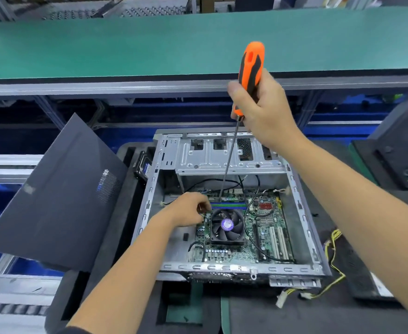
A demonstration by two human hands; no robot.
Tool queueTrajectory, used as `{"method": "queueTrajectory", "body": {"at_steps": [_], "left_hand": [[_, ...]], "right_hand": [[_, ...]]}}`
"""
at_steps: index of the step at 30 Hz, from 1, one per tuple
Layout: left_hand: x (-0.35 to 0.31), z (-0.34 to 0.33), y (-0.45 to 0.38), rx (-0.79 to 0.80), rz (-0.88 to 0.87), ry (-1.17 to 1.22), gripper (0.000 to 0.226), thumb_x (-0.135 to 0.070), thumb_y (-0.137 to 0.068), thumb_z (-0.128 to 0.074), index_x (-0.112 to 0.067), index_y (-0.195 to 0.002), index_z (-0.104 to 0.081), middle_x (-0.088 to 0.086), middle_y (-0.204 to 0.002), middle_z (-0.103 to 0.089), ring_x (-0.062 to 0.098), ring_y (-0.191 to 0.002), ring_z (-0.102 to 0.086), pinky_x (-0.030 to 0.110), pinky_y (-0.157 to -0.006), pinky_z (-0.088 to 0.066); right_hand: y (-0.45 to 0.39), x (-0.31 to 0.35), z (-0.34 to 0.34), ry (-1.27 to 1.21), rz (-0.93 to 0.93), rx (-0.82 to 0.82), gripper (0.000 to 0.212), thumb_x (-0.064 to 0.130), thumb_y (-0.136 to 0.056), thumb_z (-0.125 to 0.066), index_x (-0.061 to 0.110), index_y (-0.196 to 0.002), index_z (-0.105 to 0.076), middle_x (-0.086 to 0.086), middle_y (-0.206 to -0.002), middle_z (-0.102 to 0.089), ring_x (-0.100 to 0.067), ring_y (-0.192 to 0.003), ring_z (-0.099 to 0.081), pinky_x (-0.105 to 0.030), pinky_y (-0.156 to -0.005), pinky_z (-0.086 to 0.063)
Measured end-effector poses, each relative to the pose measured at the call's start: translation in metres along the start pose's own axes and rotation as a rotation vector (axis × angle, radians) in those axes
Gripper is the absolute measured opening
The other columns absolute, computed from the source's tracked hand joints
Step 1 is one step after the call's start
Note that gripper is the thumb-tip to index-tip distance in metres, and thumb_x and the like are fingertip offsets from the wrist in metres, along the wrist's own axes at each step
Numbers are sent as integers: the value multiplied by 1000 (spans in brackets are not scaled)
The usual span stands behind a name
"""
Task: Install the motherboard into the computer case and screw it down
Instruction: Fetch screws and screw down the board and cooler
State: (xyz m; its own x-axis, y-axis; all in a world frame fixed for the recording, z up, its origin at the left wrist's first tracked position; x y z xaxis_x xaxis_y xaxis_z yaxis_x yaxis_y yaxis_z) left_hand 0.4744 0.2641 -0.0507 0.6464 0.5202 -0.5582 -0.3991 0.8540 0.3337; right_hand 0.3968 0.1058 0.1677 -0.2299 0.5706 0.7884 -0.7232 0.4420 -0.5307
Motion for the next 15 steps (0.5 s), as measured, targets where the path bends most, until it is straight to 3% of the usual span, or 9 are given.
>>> {"method": "queueTrajectory", "body": {"at_steps": [3, 6, 8, 12, 15], "left_hand": [[-16, 1, 1, 10, -71, 116, 48, 12, -70, -43, -22, -97, -63, -10, -96, -60, 10, -94, -57, 5, -69, -40], [-27, 7, -1, -107, -114, 132, 56, 17, -68, -38, -27, -95, -60, -13, -103, -55, 1, -98, -51, 12, -79, -37], [-39, 8, -3, -155, -163, 131, 50, 13, -70, -39, -28, -91, -60, -15, -98, -56, -3, -90, -51, 14, -76, -38], [-79, -11, -11, -142, -327, -77, 24, -12, -84, -48, -22, -100, -63, -8, -101, -62, 10, -97, -53, 29, -84, -43], [-100, -13, -16, -214, -369, -86, 18, -16, -90, -50, -20, -96, -66, -10, -95, -64, 9, -90, -55, 30, -81, -46]], "right_hand": [[-11, 8, 29, -30, 21, -77, 24, 26, -97, -51, 17, -79, -37, -8, -65, -40, -29, -56, -50, -20, -53, -44], [-17, 12, 58, 2, 56, -143, 24, 27, -99, -49, 21, -79, -37, 6, -62, -41, -16, -50, -52, -18, -52, -43], [-12, 10, 65, 24, 68, -130, 23, 26, -99, -48, 21, -80, -37, 7, -62, -41, -16, -50, -53, -18, -52, -42], [5, 6, 61, 107, 78, -34, 22, 25, -100, -48, 13, -85, -37, -13, -66, -47, -17, -54, -56, -22, -55, -44], [8, 15, 72, 139, 119, -46, 21, 25, -100, -48, 19, -83, -36, -17, -66, -49, -15, -54, -55, -24, -55, -44]]}}
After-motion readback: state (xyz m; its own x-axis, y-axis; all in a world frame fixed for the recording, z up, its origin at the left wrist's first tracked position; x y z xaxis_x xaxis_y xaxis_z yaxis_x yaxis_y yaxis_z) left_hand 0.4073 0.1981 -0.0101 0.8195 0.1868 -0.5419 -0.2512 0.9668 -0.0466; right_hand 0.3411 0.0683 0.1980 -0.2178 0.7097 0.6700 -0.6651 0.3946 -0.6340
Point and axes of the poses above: each hand's wrist, its own y-axis away from the middle knuckle, its own z-axis out of the back of the hand, x = y × z, the point moved 4 cm from there along -y, towards the middle knuckle
